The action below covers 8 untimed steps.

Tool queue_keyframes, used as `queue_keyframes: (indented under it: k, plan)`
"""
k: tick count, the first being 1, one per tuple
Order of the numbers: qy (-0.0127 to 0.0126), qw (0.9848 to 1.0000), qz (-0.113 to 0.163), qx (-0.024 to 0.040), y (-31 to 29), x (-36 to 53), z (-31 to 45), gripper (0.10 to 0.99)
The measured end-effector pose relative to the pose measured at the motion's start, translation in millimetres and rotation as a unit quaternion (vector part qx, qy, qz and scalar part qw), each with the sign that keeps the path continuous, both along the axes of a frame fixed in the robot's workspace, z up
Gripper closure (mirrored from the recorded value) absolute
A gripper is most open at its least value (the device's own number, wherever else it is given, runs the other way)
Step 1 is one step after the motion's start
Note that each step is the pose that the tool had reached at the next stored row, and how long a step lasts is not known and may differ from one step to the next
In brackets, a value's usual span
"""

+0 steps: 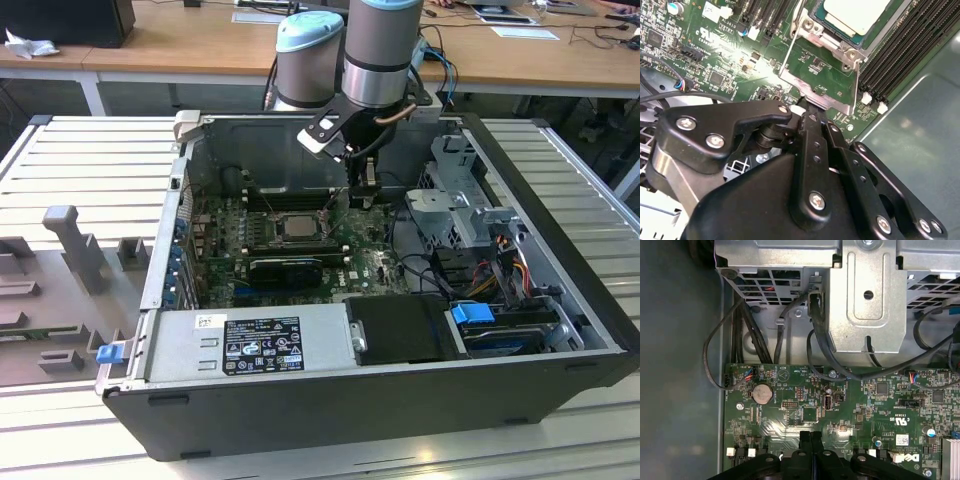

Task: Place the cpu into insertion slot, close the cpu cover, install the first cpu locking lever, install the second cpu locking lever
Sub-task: 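Close the cpu cover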

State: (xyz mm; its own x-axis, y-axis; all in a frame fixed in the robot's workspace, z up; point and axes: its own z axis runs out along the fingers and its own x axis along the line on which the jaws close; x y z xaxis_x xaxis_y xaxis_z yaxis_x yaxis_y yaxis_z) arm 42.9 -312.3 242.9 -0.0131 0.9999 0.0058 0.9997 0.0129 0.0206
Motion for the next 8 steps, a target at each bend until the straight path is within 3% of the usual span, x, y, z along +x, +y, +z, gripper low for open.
queue_keyframes:
  k: [8]
  plan:
    - [0.0, 1.0, 0.0, 0.0, 0.0, -1.5, 0.0, 0.98]
